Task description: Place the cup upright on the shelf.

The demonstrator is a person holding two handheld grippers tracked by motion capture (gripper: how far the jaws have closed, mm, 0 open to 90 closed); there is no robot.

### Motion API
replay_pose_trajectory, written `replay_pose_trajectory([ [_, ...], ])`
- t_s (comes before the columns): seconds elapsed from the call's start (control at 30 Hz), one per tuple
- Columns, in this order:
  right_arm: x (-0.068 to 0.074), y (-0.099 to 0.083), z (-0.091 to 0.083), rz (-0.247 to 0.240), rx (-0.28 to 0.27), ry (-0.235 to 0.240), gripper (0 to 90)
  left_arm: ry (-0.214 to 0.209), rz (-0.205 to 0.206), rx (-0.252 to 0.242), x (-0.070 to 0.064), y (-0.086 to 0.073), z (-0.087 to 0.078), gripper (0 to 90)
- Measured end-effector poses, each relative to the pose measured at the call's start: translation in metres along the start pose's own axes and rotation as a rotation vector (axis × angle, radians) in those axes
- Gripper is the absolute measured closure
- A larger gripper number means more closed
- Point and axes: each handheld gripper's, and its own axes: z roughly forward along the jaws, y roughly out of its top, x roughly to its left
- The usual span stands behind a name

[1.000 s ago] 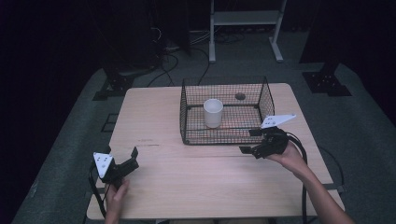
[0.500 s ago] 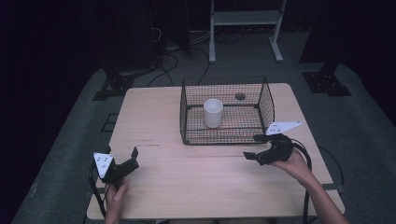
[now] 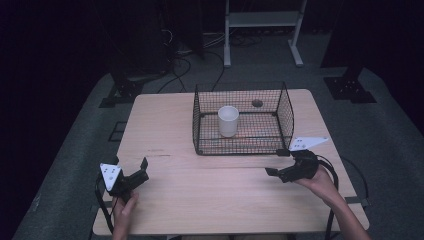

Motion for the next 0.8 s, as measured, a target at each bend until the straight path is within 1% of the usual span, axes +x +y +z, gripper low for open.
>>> replay_pose_trajectory([
  [0.07,0.000,-0.002,-0.001,0.002,0.006,-0.005,13.5,0.000,0.001,0.001,0.000,0.000,0.000,0.0],
  [0.17,0.000,-0.004,-0.003,0.002,-0.003,-0.012,13.5,0.000,0.001,0.000,0.000,0.000,0.000,0.0],
  [0.2,0.000,-0.006,-0.003,0.006,-0.010,-0.013,13.5,0.000,0.001,0.000,0.000,0.000,0.000,0.0],
  [0.3,0.000,-0.012,-0.005,0.013,-0.006,-0.019,13.5,0.000,0.000,0.000,0.000,0.000,0.000,0.0],
  [0.37,0.000,-0.016,-0.006,0.026,-0.011,-0.017,13.5,0.000,0.000,0.000,0.000,0.000,0.000,0.0],
  [0.43,0.000,-0.020,-0.007,0.029,-0.022,-0.027,13.5,0.000,0.001,0.000,0.000,0.000,0.000,0.0],
  [0.6,0.000,-0.027,-0.011,0.050,-0.033,-0.026,13.5,0.000,0.001,0.000,0.000,0.000,0.000,0.0],
  [0.67,0.001,-0.030,-0.012,0.045,-0.036,-0.035,13.5,0.000,0.001,0.000,0.000,0.000,0.000,0.0],
  [0.8,0.001,-0.035,-0.013,0.055,-0.037,-0.044,13.5,0.000,0.001,0.000,0.000,0.000,0.000,0.0],
])
